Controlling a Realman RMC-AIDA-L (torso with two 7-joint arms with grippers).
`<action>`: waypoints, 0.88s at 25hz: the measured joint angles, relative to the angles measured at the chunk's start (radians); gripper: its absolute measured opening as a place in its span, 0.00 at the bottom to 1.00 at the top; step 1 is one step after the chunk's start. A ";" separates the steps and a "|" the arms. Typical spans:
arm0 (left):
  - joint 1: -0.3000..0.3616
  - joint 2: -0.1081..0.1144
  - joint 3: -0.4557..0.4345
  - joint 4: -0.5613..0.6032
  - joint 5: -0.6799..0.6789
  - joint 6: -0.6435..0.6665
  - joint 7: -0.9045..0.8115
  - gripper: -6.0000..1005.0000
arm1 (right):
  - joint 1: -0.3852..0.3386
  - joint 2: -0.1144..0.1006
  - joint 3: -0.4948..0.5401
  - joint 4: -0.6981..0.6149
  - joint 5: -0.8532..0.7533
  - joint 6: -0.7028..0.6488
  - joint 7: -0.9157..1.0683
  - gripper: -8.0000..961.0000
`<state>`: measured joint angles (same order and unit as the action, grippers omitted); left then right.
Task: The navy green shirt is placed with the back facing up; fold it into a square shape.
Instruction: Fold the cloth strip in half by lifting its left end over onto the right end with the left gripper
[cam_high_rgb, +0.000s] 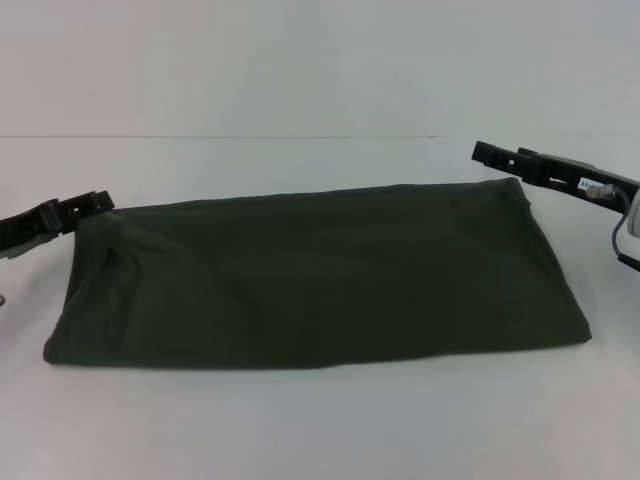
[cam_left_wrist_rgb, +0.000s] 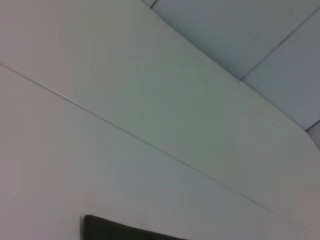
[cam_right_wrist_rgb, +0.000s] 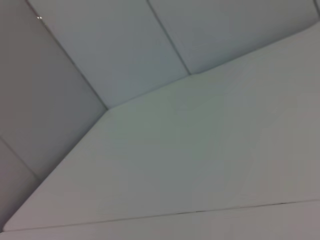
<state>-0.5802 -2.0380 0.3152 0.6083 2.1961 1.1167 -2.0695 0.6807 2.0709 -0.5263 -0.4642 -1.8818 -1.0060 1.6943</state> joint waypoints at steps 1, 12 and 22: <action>0.009 0.010 0.000 0.000 -0.001 0.030 0.001 0.58 | -0.007 -0.003 -0.001 0.000 0.002 -0.021 -0.012 0.96; 0.089 0.061 0.017 -0.004 0.006 0.195 -0.007 0.75 | -0.093 -0.008 -0.115 -0.002 -0.023 -0.373 -0.368 0.95; 0.116 0.077 0.072 -0.004 0.012 0.229 -0.054 0.74 | -0.144 0.008 -0.312 -0.005 -0.025 -0.439 -0.529 0.95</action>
<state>-0.4643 -1.9614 0.3874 0.6044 2.2085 1.3462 -2.1234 0.5367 2.0794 -0.8385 -0.4695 -1.9071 -1.4446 1.1654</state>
